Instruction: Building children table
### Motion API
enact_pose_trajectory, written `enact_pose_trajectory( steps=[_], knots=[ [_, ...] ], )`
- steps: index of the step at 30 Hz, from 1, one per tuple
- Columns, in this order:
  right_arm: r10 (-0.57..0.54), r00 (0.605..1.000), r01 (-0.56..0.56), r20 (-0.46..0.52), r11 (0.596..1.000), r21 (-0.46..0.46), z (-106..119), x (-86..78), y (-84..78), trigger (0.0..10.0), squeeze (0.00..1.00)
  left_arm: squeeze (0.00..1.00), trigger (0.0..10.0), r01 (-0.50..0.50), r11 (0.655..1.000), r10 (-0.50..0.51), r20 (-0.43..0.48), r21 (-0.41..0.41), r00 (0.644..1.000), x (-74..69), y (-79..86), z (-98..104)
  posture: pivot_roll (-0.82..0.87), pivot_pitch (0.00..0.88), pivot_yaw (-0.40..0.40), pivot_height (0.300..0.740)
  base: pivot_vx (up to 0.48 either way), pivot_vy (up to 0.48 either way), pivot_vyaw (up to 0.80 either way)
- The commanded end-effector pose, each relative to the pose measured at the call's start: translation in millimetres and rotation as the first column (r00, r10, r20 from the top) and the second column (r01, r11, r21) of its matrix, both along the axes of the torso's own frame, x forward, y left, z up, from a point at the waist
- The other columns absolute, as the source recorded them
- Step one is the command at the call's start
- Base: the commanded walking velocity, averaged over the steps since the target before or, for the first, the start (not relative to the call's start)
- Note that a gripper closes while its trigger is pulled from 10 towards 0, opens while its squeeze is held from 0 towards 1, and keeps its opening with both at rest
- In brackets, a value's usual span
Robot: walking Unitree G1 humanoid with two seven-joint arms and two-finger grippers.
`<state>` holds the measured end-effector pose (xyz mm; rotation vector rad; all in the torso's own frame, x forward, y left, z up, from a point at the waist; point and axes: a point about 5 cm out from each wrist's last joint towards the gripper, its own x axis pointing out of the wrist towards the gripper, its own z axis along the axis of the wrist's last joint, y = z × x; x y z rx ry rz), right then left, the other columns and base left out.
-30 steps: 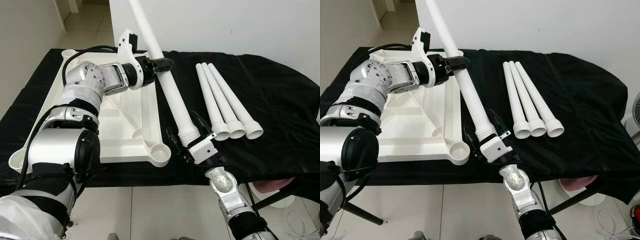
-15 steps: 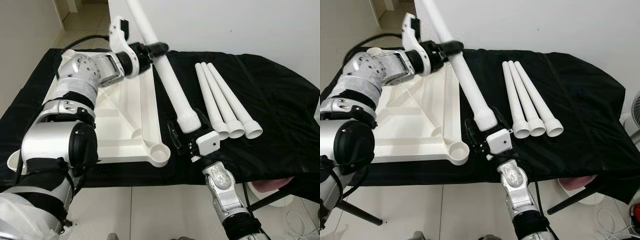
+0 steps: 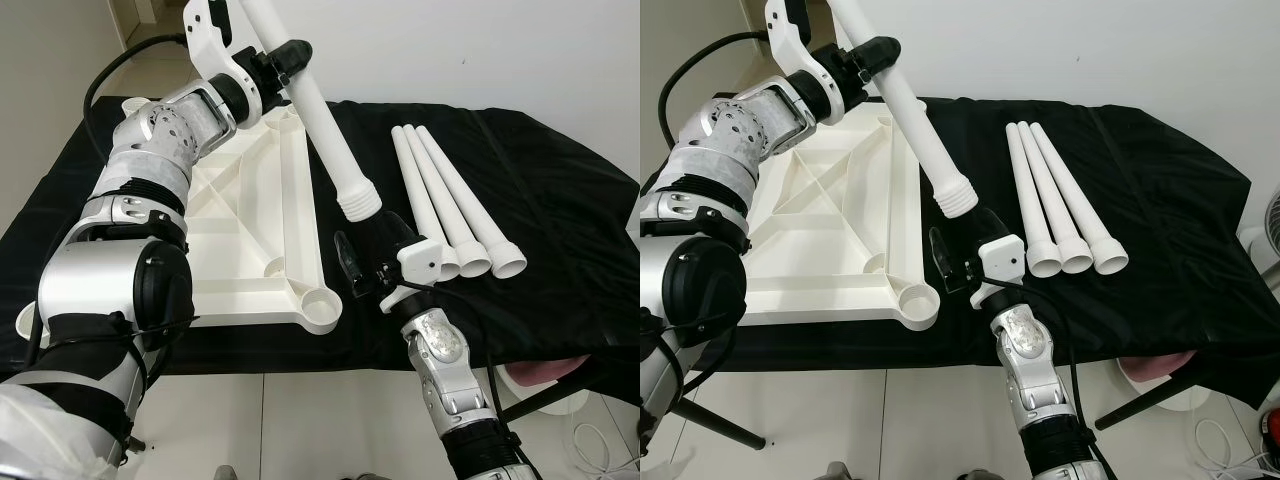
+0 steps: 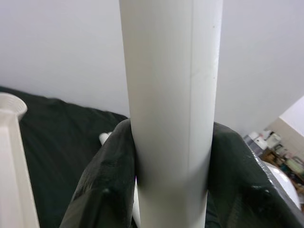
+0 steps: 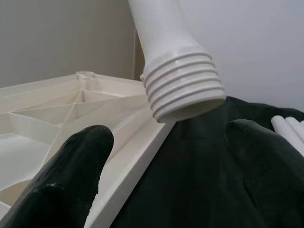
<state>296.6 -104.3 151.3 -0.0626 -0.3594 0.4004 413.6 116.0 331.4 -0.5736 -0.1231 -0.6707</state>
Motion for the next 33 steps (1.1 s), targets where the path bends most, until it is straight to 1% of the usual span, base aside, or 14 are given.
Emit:
enact_pose_trajectory(
  steps=[1, 2, 3, 8, 10, 12, 15, 18, 20, 25, 26, 28, 30, 33],
  knots=[
    [-0.021, 1.000, 0.021, 0.001, 1.000, 0.002, 7.2, 3.5, -2.7, 10.0, 0.00, 0.00, 10.0, -0.026, 0.999, 0.025, 0.051, 0.020, 0.998, -1.0, 1.2, 5.4, -0.09, 0.000, -0.016, 0.740, 0.000, 0.000, 0.00],
    [-0.038, 0.999, 0.038, -0.009, 0.999, 0.004, 11.4, 6.5, -4.1, 10.0, 0.00, 0.00, 10.0, -0.048, 0.998, 0.044, 0.083, 0.049, 0.996, -1.7, -0.4, 5.0, -0.09, 0.000, -0.015, 0.740, 0.000, 0.000, 0.00],
    [-0.073, 0.997, 0.073, -0.002, 0.997, -0.003, 21.3, 11.6, -7.6, 10.0, 0.00, 0.00, 10.0, -0.075, 0.994, 0.063, 0.135, 0.085, 0.989, -4.0, -5.2, 3.2, -0.09, 0.000, -0.016, 0.740, 0.000, 0.000, 0.00],
    [-0.087, 0.996, 0.087, -0.013, 0.996, 0.006, 25.8, 14.3, -9.4, 10.0, 0.00, 0.00, 10.0, -0.097, 0.989, 0.078, 0.163, 0.109, 0.984, -5.0, -7.6, 1.6, -0.08, 0.000, -0.016, 0.740, 0.000, 0.000, 0.00],
    [-0.116, 0.993, 0.116, -0.001, 0.993, 0.005, 38.6, 20.7, -12.5, 10.0, 0.00, 0.00, 10.0, -0.145, 0.977, 0.108, 0.225, 0.157, 0.968, -8.9, -16.5, -6.1, -0.08, 0.000, -0.018, 0.740, 0.000, 0.000, 0.00],
    [-0.129, 0.991, 0.129, 0.027, 0.991, -0.023, 49.0, 24.5, -13.3, 10.0, 0.00, 0.00, 10.0, -0.171, 0.969, 0.121, 0.264, 0.177, 0.957, -13.3, -24.9, -11.5, -0.07, 0.000, -0.017, 0.740, 0.000, 0.000, 0.00],
    [-0.128, 0.991, 0.129, 0.039, 0.991, -0.040, 51.9, 25.5, -12.9, 10.0, 0.00, 0.00, 10.0, -0.178, 0.967, 0.125, 0.274, 0.180, 0.954, -14.9, -27.4, -12.6, -0.07, 0.000, -0.017, 0.740, 0.000, 0.000, 0.00],
    [-0.099, 0.995, 0.100, 0.020, 0.991, -0.088, 59.1, 29.9, -7.8, 10.0, 0.00, 0.00, 10.0, -0.218, 0.958, 0.146, 0.335, 0.188, 0.931, -22.3, -34.1, -11.2, -0.07, 0.000, -0.022, 0.740, 0.000, 0.000, 0.00],
    [-0.091, 0.996, 0.091, 0.008, 0.990, -0.112, 61.2, 31.5, -5.8, 10.0, 0.00, 0.00, 10.0, -0.224, 0.957, 0.148, 0.350, 0.186, 0.925, -25.0, -36.9, -10.8, -0.06, 0.000, -0.024, 0.740, 0.000, 0.000, 0.00],
    [-0.077, 0.997, 0.073, -0.019, 0.986, -0.150, 60.9, 35.1, -2.5, 10.0, 0.00, 0.00, 10.0, -0.238, 0.953, 0.157, 0.370, 0.186, 0.916, -28.0, -39.7, -9.6, -0.06, 0.000, -0.027, 0.740, 0.000, 0.000, 0.00],
    [-0.057, 0.998, 0.049, -0.041, 0.982, -0.181, 59.7, 37.5, 1.1, 10.0, 0.00, 0.00, 10.0, -0.244, 0.952, 0.157, 0.391, 0.184, 0.907, -32.5, -43.9, -8.7, -0.05, 0.000, -0.029, 0.740, 0.000, 0.000, 0.00],
    [-0.057, 0.998, 0.049, -0.041, 0.982, -0.181, 59.7, 37.5, 1.1, 10.0, 0.00, 0.00, 10.0, -0.244, 0.952, 0.157, 0.391, 0.184, 0.907, -32.5, -43.9, -8.7, -0.05, 0.000, -0.029, 0.740, 0.000, 0.000, 0.00],
    [-0.043, 0.997, 0.029, -0.060, 0.975, -0.221, 58.0, 42.4, 6.4, 10.0, 0.00, 0.00, 10.0, -0.234, 0.955, 0.140, 0.417, 0.184, 0.898, -41.3, -54.6, -8.3, -0.04, 0.000, -0.038, 0.740, 0.000, 0.000, 0.00],
    [-0.040, 0.997, 0.024, -0.062, 0.973, -0.231, 57.6, 44.8, 8.7, 10.0, 0.00, 0.00, 10.0, -0.223, 0.958, 0.130, 0.419, 0.182, 0.898, -45.4, -60.6, -9.0, -0.04, 0.000, -0.041, 0.740, 0.000, 0.000, 0.00]
  ],
)
